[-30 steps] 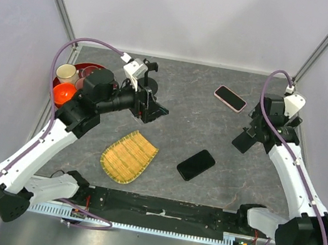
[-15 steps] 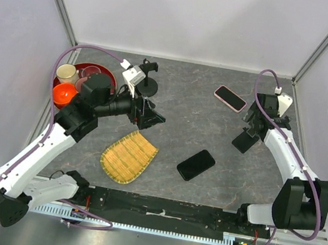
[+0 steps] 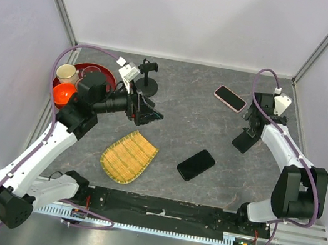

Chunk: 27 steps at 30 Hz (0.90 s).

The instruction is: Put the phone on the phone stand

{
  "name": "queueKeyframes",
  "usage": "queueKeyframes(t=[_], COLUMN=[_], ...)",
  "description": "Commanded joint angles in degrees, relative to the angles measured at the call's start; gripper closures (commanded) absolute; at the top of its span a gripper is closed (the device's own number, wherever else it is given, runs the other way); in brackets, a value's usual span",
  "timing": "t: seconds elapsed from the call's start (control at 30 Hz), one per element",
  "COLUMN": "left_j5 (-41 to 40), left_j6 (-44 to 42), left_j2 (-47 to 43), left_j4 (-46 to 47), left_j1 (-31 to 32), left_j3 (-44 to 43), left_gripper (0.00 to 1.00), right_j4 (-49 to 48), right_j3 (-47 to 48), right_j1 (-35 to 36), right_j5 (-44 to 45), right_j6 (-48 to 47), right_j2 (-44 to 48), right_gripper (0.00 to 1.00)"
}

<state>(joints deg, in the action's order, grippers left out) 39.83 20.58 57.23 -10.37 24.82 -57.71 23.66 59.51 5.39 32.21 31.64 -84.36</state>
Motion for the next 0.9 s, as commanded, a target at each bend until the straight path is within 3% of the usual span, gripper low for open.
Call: queueKeyframes(t=[0.0, 0.1, 0.23, 0.3, 0.5, 0.6, 0.63, 0.7, 0.87], left_j5=[2.44, 2.44, 2.70, 2.70, 2.70, 2.88, 2.97, 3.14, 3.49], left_j6=[2.19, 2.19, 2.27, 2.19, 2.18, 2.36, 2.36, 2.54, 2.89], left_j2=[0.16, 0.42, 0.69, 0.69, 0.86, 0.95, 0.86, 0.86, 1.13], left_j4=[2.64, 2.64, 2.72, 2.55, 2.55, 2.64, 2.64, 2.81, 3.16], left_j1=[-0.21, -0.21, -0.21, -0.21, -0.21, -0.21, -0.21, -0.21, -0.12], left_j3=[-0.03, -0.03, -0.12, -0.12, -0.03, -0.03, -0.03, -0.03, 0.14], left_gripper=[0.13, 0.13, 0.13, 0.13, 0.13, 0.13, 0.13, 0.13, 0.13], right_j4=[-1.69, -1.51, -1.07, -1.07, 4.46, 6.13, 7.00, 11.13, 18.69], right_j3=[0.88, 0.35, -0.35, -0.53, -0.79, -1.76, -1.67, -0.89, -1.93], right_j1=[-0.11, -0.12, -0.20, -0.20, -0.11, -0.11, -0.29, -0.55, -3.18], right_j5=[4.96, 6.99, 8.92, 9.71, 16.03, 20.70, 21.57, 24.82, 28.45], right_j6=[5.09, 7.82, 11.77, 13.18, 20.38, 20.48, 20.22, 21.27, 26.79], right_j2=[-1.16, -0.99, -0.63, -0.63, 2.43, 6.30, 6.92, 8.41, 11.48], right_gripper=[0.05, 0.10, 0.29, 0.32, 0.63, 0.73, 0.84, 0.99, 1.00])
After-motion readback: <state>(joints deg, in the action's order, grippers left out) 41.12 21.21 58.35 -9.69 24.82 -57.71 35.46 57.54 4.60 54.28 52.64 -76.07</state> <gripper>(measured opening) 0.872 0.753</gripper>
